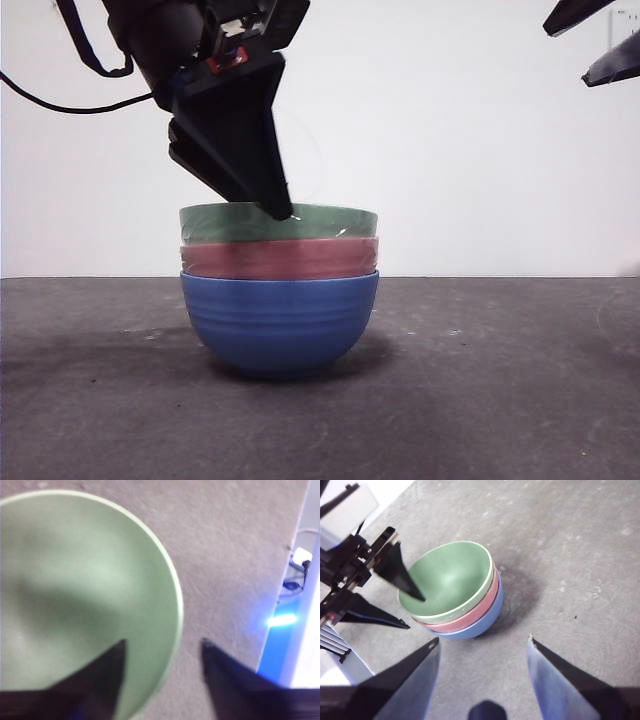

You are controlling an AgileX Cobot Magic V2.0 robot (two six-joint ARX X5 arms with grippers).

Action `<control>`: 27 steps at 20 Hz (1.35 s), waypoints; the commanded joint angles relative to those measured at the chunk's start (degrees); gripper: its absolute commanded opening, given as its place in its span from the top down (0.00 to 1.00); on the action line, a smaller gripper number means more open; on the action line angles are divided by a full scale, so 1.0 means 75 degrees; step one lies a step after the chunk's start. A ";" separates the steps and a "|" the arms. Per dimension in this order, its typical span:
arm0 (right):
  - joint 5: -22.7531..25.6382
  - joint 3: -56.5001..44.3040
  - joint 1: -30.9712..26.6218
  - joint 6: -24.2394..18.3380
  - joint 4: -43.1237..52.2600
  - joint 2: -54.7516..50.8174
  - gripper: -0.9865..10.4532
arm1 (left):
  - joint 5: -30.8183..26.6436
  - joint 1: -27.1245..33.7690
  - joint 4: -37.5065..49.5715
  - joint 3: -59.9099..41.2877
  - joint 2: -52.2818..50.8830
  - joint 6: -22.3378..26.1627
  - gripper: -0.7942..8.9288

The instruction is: Pick up the green bowl on the top,put the green bowl on the left,pick up the red bowl in the middle,put the red bowl on the right

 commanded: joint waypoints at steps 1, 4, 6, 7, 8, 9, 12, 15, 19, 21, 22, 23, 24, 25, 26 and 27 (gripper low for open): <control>0.0020 0.0026 0.0020 0.0009 0.0020 0.0003 0.67 | 0.0023 -0.0032 -0.0146 -0.0023 0.0023 0.0428 0.92; 0.0020 0.0026 0.0020 0.0009 0.0020 0.0000 0.67 | 0.0076 -0.0038 -0.0169 -0.0023 0.0023 0.0542 0.92; 0.0020 0.0026 0.0020 0.0009 0.0020 0.0003 0.67 | 0.0073 -0.0038 -0.0163 -0.0023 0.0023 0.0595 0.92; 0.0020 0.0026 0.0020 0.0009 0.0020 0.0003 0.67 | 0.0073 -0.0047 -0.0166 -0.0009 0.0020 0.0600 0.92; 0.0020 0.0026 0.0020 0.0009 0.0020 0.0000 0.67 | 0.0073 -0.0050 -0.0192 0.0050 0.0020 0.0609 0.92; 0.0020 0.0026 0.0020 0.0009 0.0020 0.0003 0.67 | 0.0073 -0.0052 -0.0297 0.0192 0.0017 0.0609 0.92; 0.0023 0.0026 0.0020 0.0009 0.0020 0.0003 0.67 | 0.0064 -0.0102 -0.0909 0.1020 0.0003 0.0589 0.92; 0.0035 0.0026 0.0020 0.0006 0.0023 0.0003 0.67 | -0.0050 -0.0102 -0.2028 0.2282 -0.0041 0.0332 0.92; 0.0041 0.0026 0.0020 -0.0012 0.0020 0.0000 0.67 | -0.1848 -0.0093 -0.2763 0.2923 -0.0796 -0.0734 0.92; 0.0041 0.0026 0.0020 -0.0009 0.0017 0.0000 0.67 | -0.2783 -0.0041 -0.3019 0.2745 -0.1338 -0.1378 0.92; 0.0044 0.0026 0.0020 -0.0012 0.0020 0.0000 0.67 | -0.3150 0.0023 -0.2946 0.2454 -0.1652 -0.1661 0.92; 0.0044 0.0026 0.0020 -0.0012 0.0020 0.0003 0.67 | -0.3389 0.0087 -0.2769 0.1941 -0.2017 -0.1891 0.92; 0.0044 0.0026 0.0020 -0.0012 0.0020 0.0000 0.67 | -0.3445 0.0137 -0.2567 0.1411 -0.2311 -0.2092 0.92; 0.0047 0.0026 0.0020 -0.0012 0.0020 0.0000 0.67 | -0.3520 0.0160 -0.2302 0.0758 -0.2594 -0.2326 0.93; 0.0047 0.0026 0.0017 -0.0012 0.0023 0.0000 0.67 | -0.3579 0.0169 -0.1990 0.0032 -0.2841 -0.2576 0.92; 0.0047 0.0026 0.0020 -0.0012 0.0023 0.0003 0.67 | -0.3590 0.0172 -0.1728 -0.0510 -0.2964 -0.2774 0.92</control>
